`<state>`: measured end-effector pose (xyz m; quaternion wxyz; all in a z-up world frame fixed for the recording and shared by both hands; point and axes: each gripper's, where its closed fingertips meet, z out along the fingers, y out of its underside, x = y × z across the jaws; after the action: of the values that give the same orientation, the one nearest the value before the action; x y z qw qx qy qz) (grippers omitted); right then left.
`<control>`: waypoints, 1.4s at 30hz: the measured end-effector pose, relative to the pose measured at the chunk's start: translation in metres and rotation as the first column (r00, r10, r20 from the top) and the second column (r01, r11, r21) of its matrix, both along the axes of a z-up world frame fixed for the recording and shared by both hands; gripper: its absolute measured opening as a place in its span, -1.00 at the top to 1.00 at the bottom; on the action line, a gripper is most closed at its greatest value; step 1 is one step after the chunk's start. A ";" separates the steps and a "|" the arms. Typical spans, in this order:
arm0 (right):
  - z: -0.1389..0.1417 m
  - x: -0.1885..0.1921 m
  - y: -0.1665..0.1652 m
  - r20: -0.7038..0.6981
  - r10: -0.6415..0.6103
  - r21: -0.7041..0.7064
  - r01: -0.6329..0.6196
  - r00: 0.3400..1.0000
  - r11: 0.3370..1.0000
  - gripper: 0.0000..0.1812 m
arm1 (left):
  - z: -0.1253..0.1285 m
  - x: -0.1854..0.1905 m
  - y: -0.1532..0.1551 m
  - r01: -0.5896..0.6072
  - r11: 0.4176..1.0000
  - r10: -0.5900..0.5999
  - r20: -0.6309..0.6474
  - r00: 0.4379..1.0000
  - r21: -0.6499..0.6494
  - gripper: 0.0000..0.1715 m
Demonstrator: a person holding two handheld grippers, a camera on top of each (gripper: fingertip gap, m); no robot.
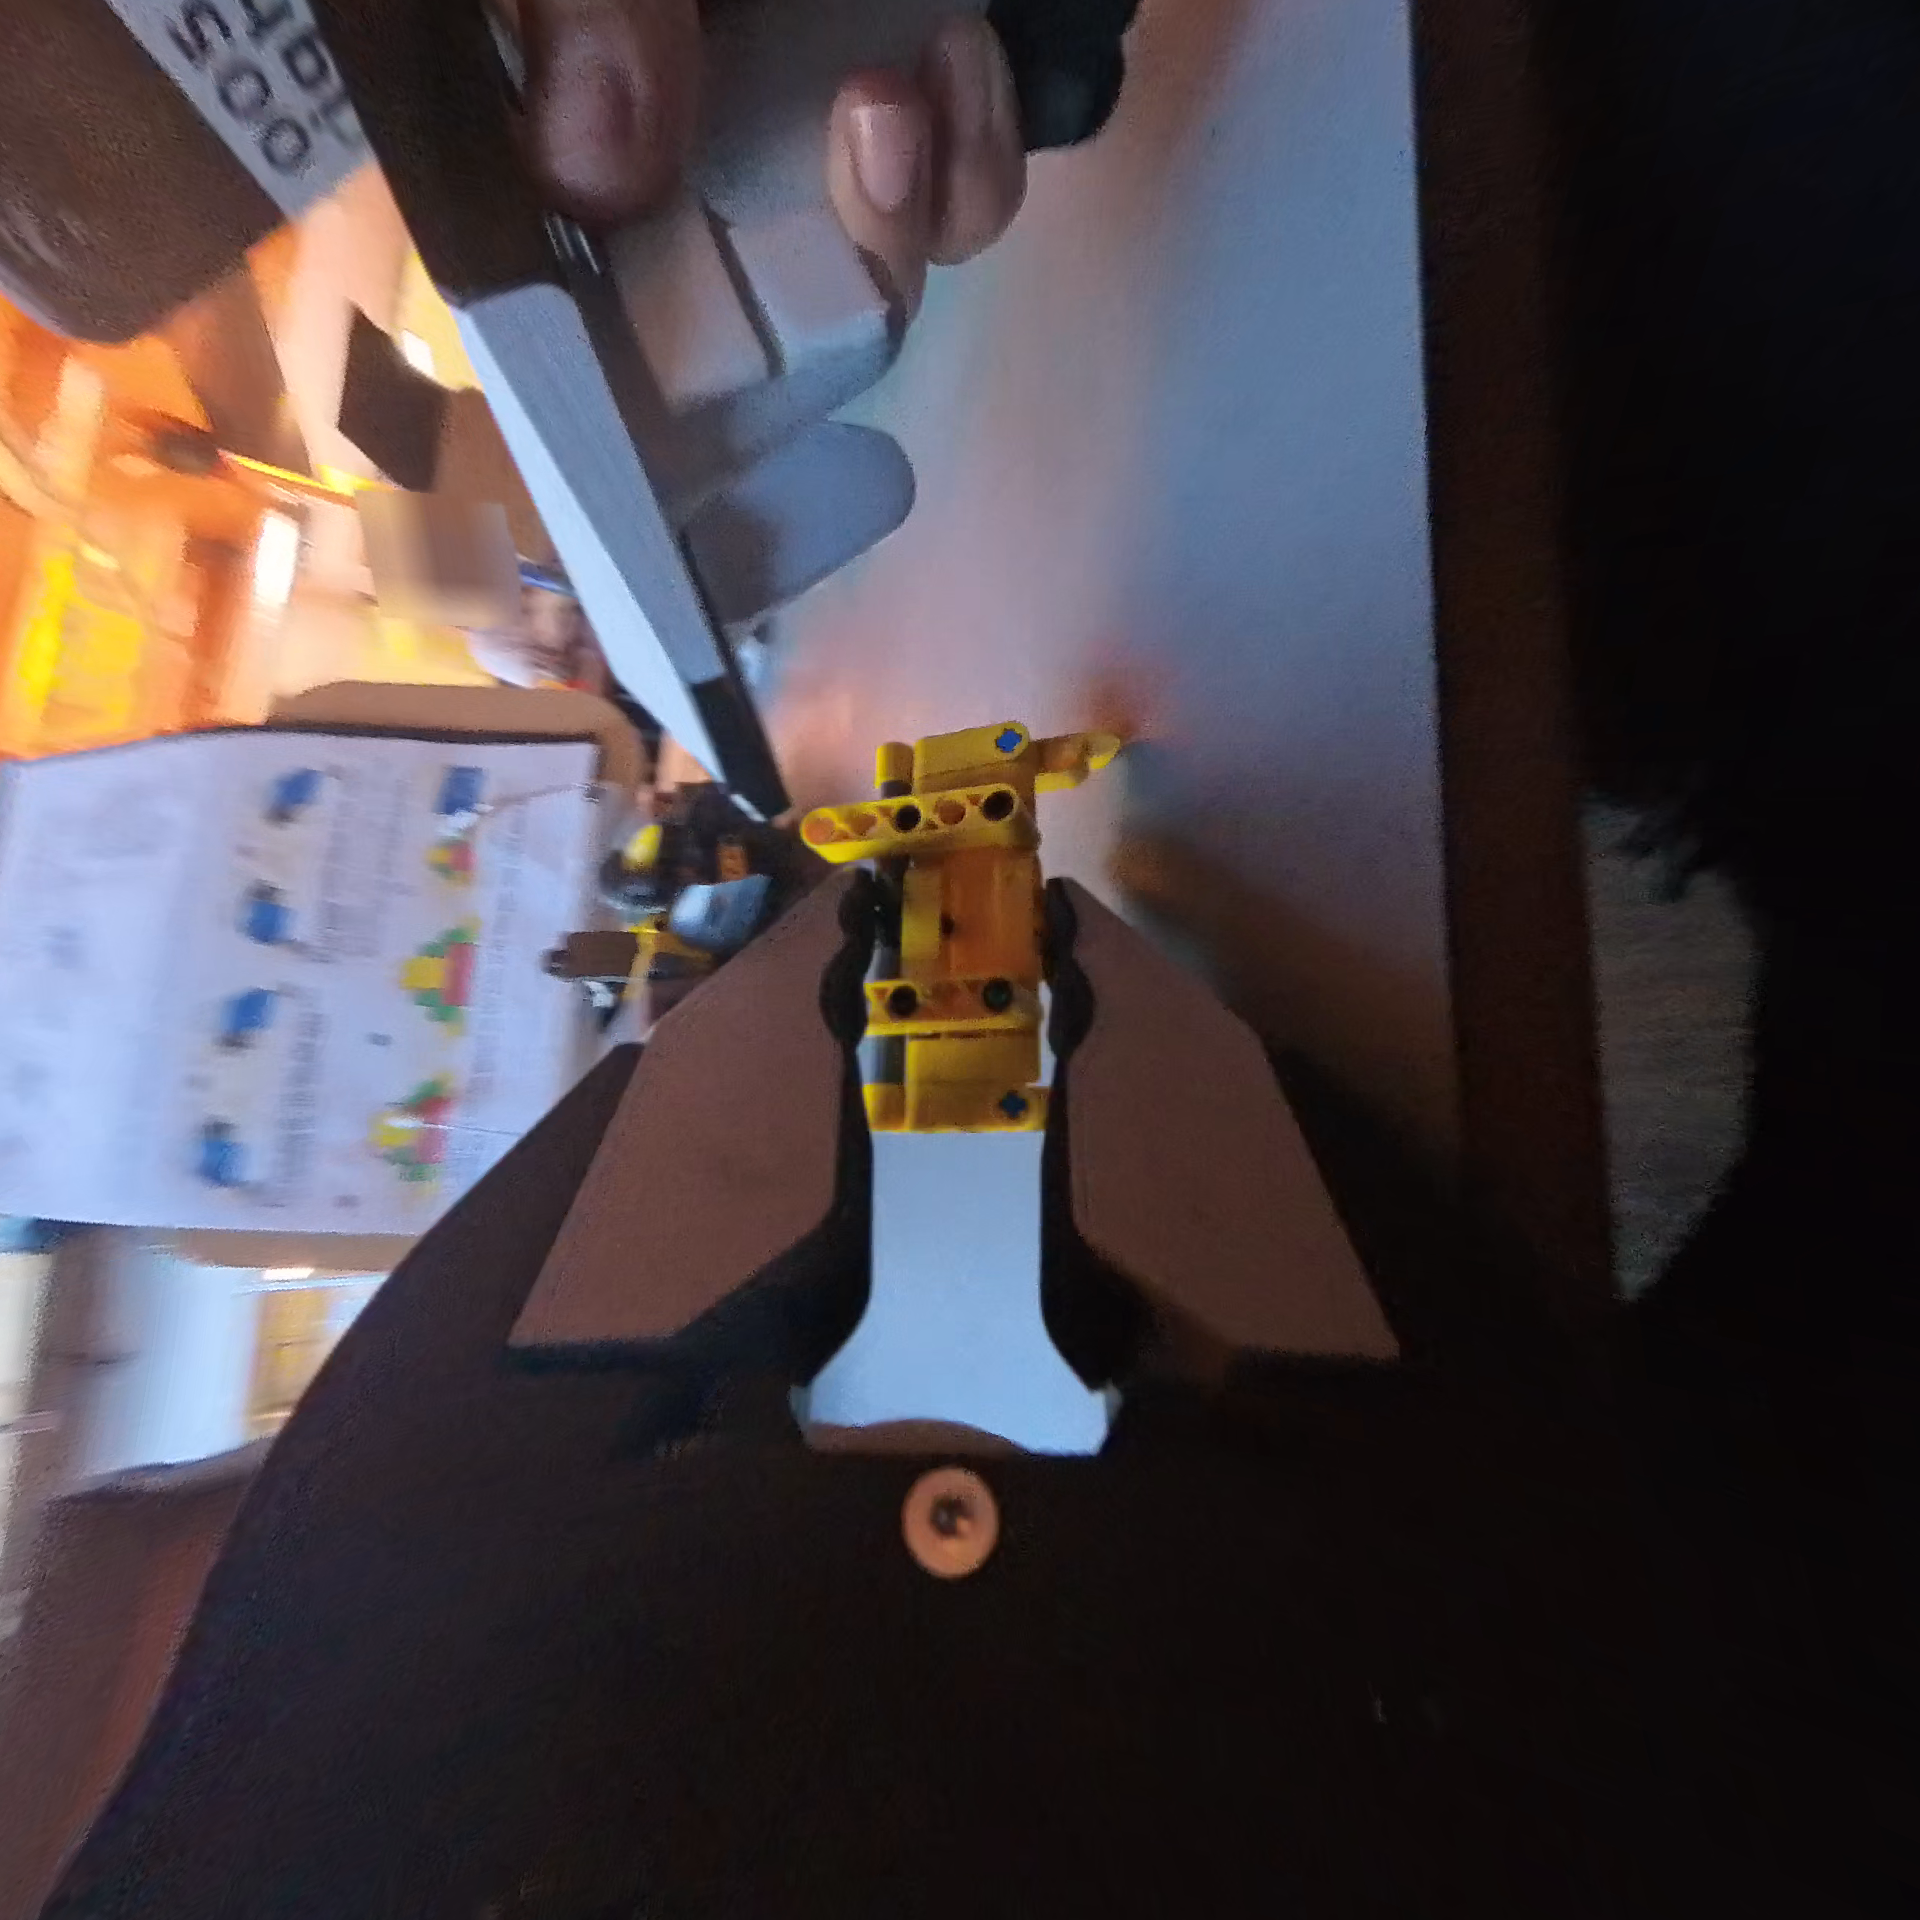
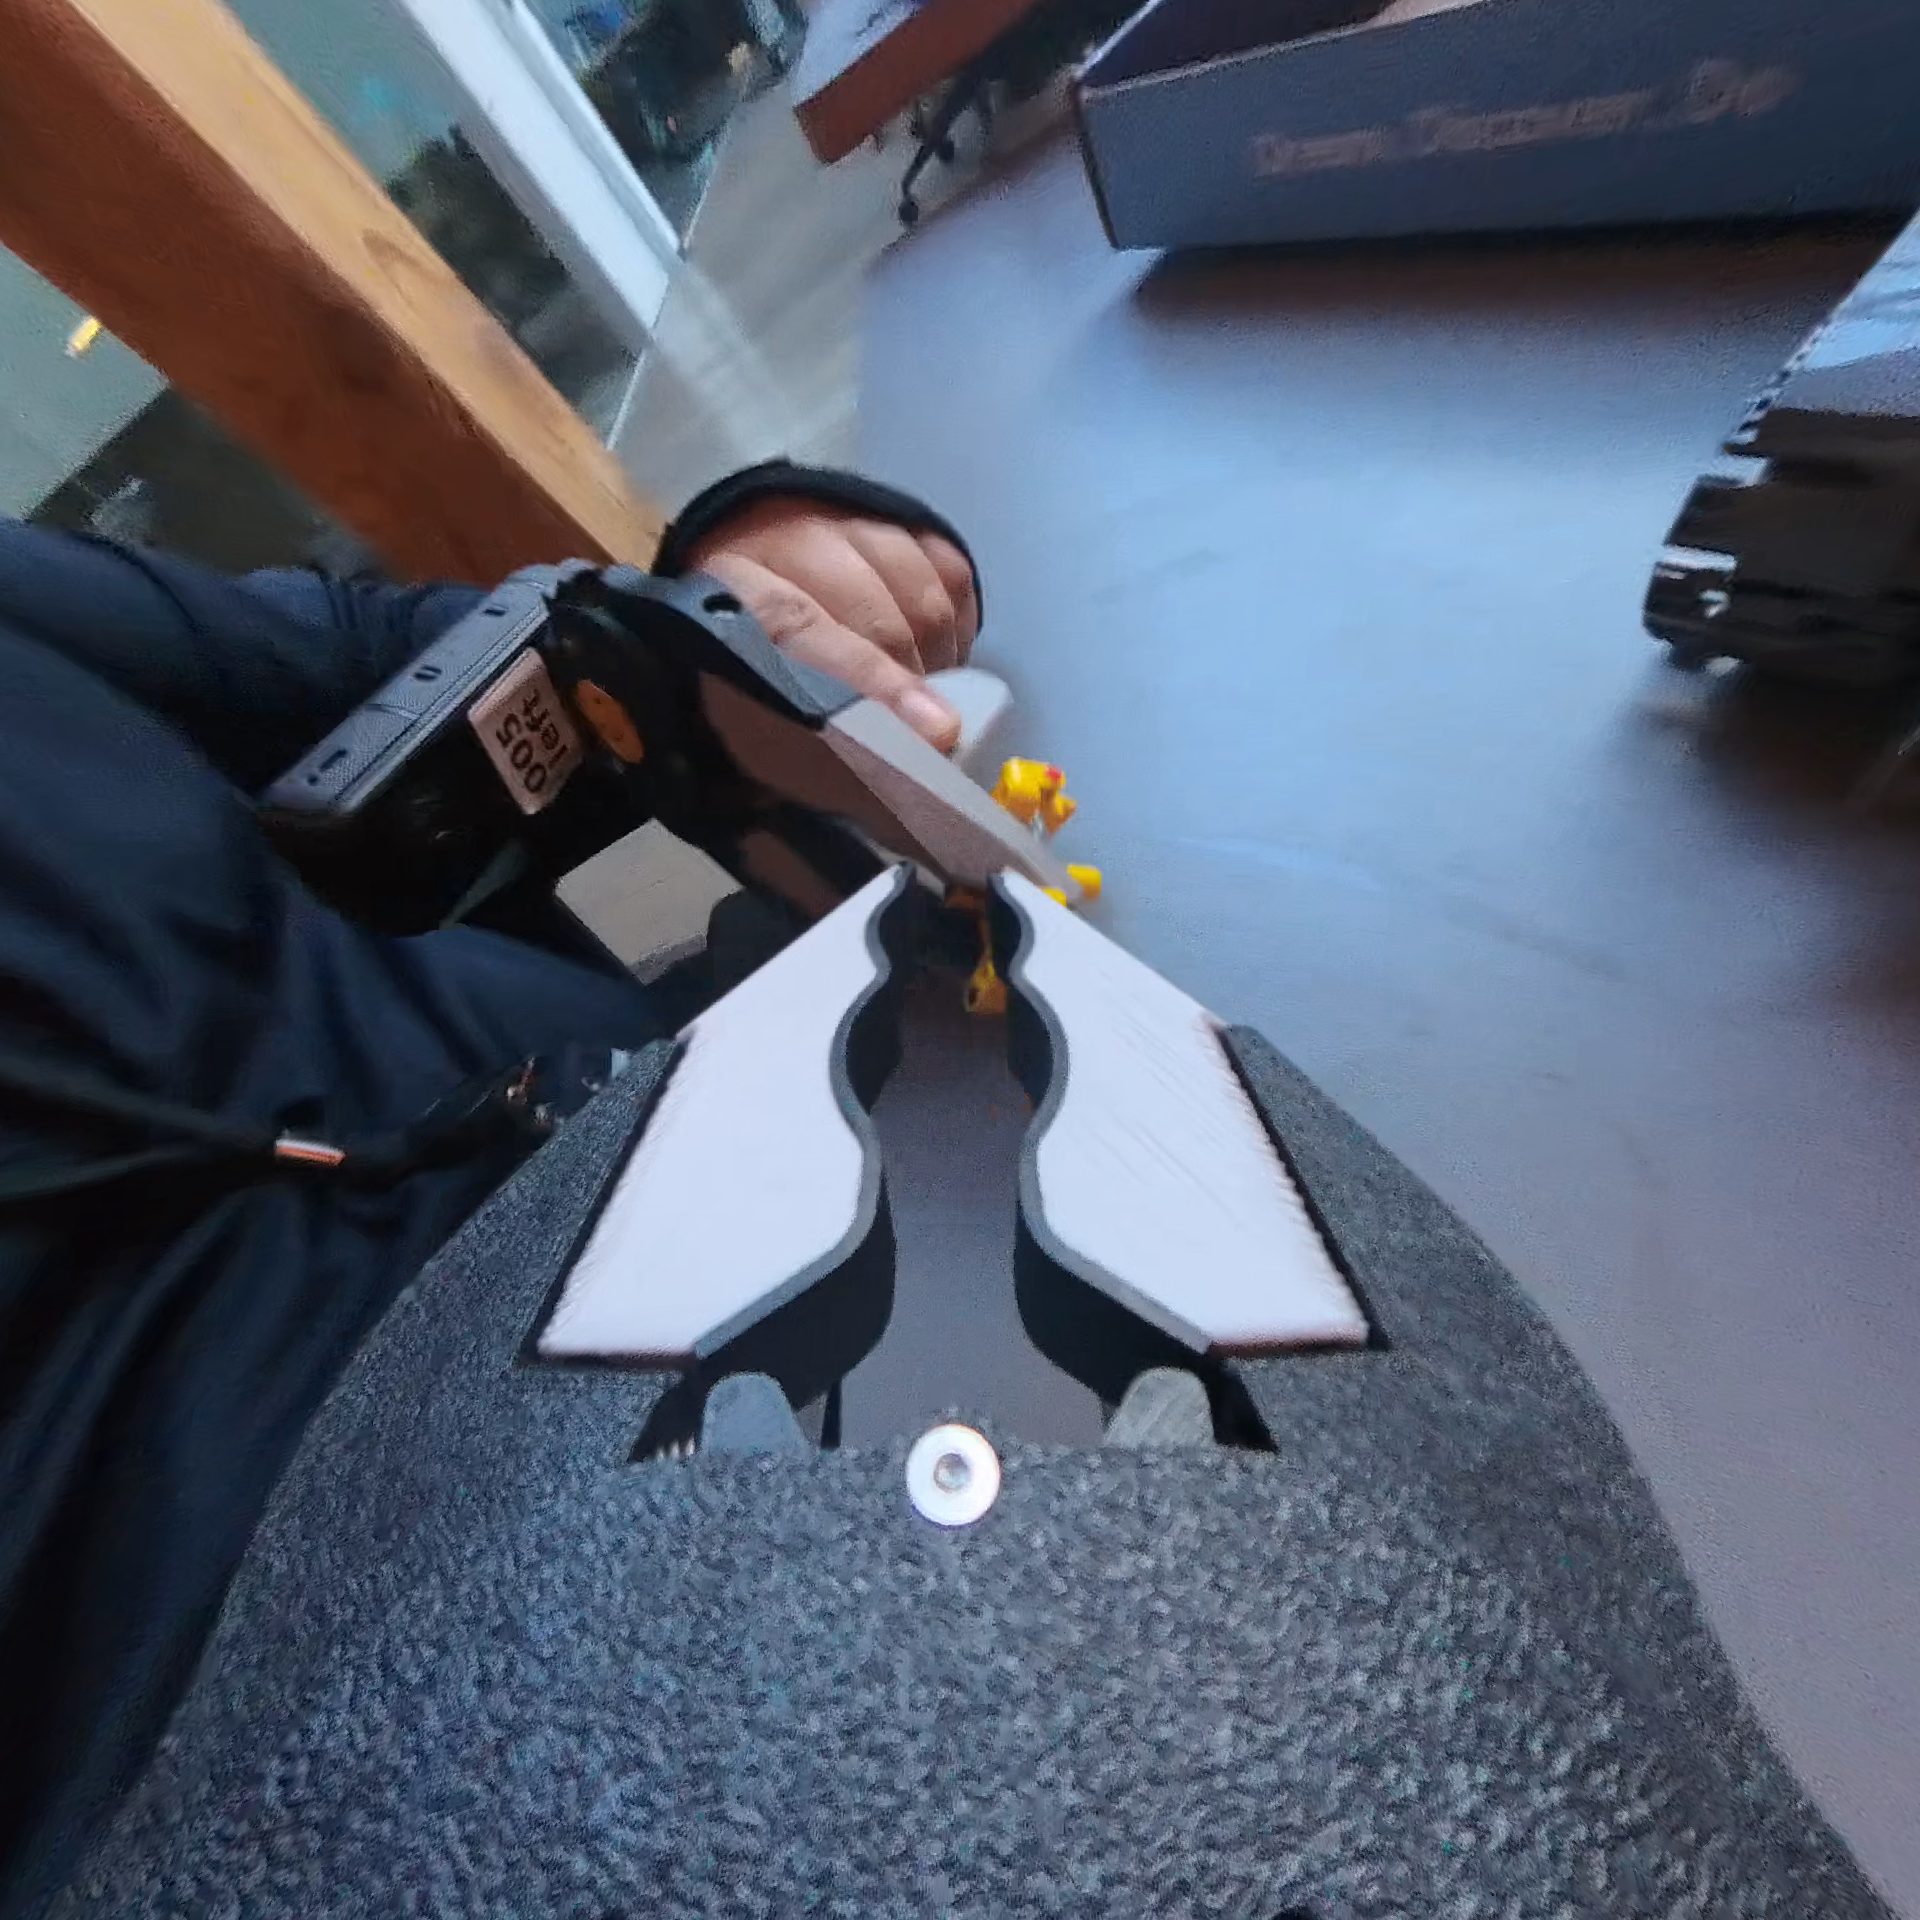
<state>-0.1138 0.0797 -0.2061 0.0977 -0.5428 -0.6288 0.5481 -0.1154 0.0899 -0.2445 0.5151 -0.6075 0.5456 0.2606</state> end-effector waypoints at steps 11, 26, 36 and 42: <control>0.009 0.006 0.003 -0.178 0.013 0.289 0.040 0.984 0.957 0.80 | 0.027 0.006 0.004 0.072 0.932 0.035 -0.287 0.957 0.355 0.67; -0.008 0.007 -0.005 -0.199 0.013 0.473 0.084 0.980 0.877 0.95 | 0.006 0.007 0.006 -0.085 0.989 0.090 -0.038 0.995 0.122 0.65; -0.011 0.011 -0.006 -0.215 0.028 0.580 0.104 0.976 0.808 0.95 | 0.001 0.009 0.008 -0.156 0.987 0.156 0.000 0.988 0.027 0.65; -0.012 0.011 -0.006 -0.194 0.066 0.652 0.079 0.979 0.754 0.95 | -0.001 0.008 0.012 -0.180 0.983 0.181 0.020 0.983 -0.021 0.64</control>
<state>-0.1031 0.0735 -0.2178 0.3480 -0.4167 -0.7655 0.3454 -0.1079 0.1017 -0.2453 0.4895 -0.6619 0.4853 0.2946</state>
